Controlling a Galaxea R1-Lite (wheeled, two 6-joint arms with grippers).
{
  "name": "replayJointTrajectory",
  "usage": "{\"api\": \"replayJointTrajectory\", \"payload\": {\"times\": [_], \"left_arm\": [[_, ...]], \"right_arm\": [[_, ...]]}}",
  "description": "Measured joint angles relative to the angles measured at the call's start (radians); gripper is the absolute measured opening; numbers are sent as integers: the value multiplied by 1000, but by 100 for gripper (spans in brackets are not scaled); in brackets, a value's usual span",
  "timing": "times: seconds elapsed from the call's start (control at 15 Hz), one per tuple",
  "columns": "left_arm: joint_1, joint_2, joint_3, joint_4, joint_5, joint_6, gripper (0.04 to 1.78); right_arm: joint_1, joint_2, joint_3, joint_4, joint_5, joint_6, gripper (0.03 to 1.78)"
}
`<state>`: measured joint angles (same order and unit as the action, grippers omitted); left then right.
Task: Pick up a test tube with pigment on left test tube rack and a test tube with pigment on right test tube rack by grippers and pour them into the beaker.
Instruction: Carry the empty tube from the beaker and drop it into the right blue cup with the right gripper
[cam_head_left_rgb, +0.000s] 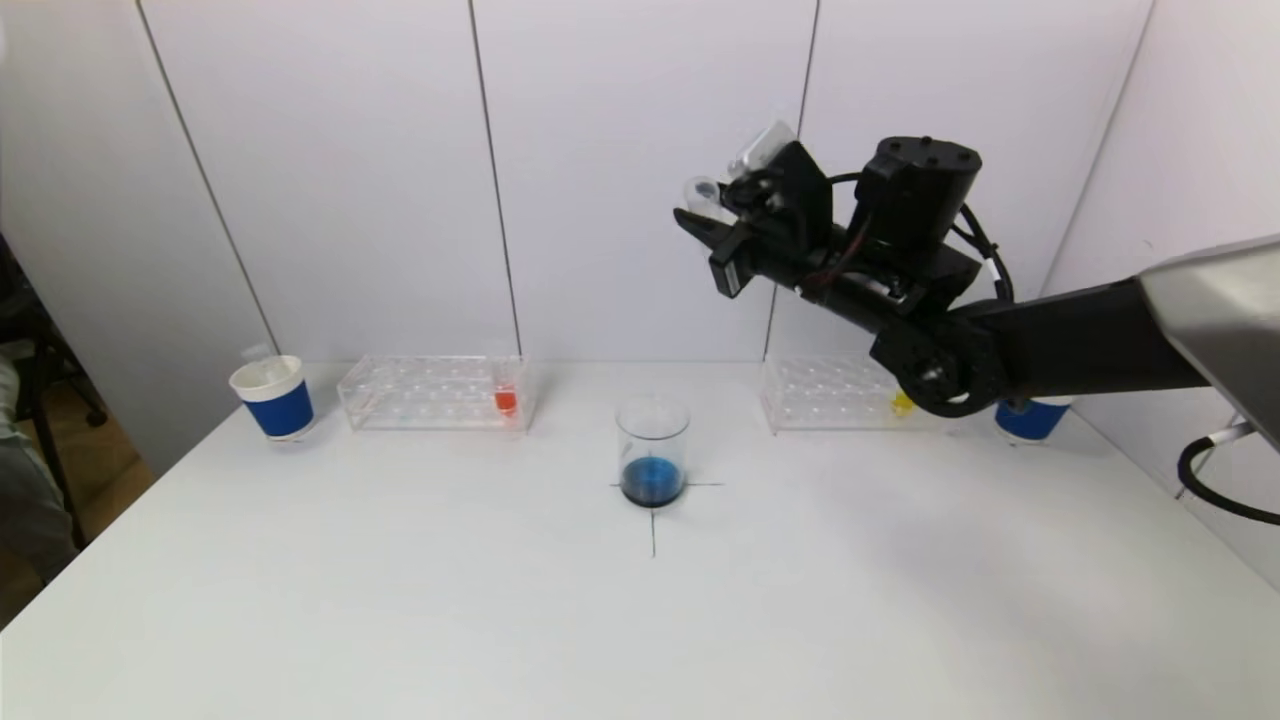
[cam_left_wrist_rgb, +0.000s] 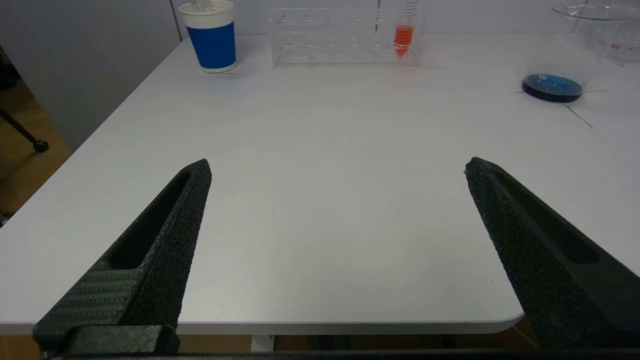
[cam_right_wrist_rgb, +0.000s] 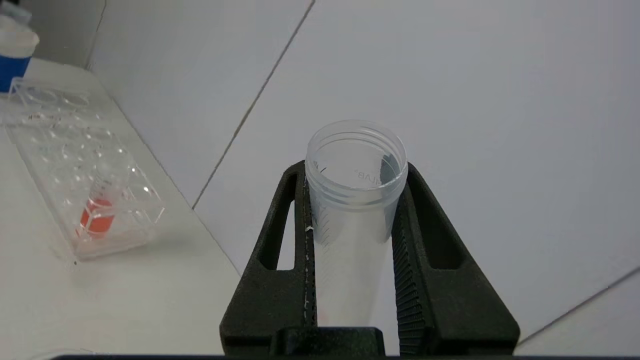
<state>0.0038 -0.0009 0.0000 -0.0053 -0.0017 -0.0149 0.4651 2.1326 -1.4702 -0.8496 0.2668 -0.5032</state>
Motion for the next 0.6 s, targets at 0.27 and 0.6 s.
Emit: {"api": "replayJointTrajectory", "payload": {"times": [0.27, 0.6], "left_arm": [[0, 0, 0, 0, 0, 0, 177], [0, 0, 0, 0, 0, 0, 177]], "right_arm": [[-10, -64, -4, 68, -134, 127, 49], [-74, -154, -12, 151, -251, 231, 49]]}}
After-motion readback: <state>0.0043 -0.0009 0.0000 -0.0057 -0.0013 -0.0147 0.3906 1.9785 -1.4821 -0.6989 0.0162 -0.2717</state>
